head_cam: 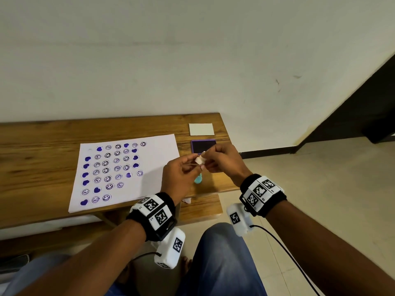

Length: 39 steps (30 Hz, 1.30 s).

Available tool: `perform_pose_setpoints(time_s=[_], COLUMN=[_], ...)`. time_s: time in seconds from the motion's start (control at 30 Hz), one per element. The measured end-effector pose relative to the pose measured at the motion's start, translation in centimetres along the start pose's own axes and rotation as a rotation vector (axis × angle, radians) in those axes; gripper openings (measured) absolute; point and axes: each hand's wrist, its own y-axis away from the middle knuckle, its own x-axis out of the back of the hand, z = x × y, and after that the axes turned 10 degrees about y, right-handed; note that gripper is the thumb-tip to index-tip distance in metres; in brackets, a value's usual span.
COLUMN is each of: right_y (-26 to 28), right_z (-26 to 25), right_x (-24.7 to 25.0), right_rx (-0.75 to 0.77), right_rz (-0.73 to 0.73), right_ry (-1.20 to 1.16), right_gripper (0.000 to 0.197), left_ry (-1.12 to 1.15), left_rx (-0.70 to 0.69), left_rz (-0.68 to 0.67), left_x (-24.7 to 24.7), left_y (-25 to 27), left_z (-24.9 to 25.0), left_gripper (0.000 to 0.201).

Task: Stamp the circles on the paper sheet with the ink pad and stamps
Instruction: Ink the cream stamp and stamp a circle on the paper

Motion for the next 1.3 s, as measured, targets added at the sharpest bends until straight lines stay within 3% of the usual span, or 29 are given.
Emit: perform_pose_setpoints(time_s=[0.4,0.63,0.77,1.03,1.3], right_y=[-0.2,-0.4,-0.5,-0.7,-2.8], right_z=[1.2,2.2,2.5,3.8,4.7], right_x=[1.3,3.2,4.7,5.6,5.5], right_rx=[0.065,0.061,0.072,0.096,0.076], right_rz=[-0.138,-0.052,0.012,0.079,0.173], right_ry=[-0.083,-0.294,-0.281,-0.209,-0.129], right_gripper=[0.015,0.022,0.022,0.017,0.014], left_ry=[-0.001,0.074,-0.061,-0.307,-0.594], left_rx=[0.059,0.101,0.076,0.069,0.044], left_rz=[-0.024,-0.018,-0.098,-0.118,-0.311], left_x=[0.0,-0.1,0.6,1.4,0.6], left_y=[0.1,-0.3,-1.1,-5.6,-7.0], left_z=[0.2,0.5,0.2,-1.0,-3.0], left_gripper=[0.042,0.039,0.04,0.038,0.036])
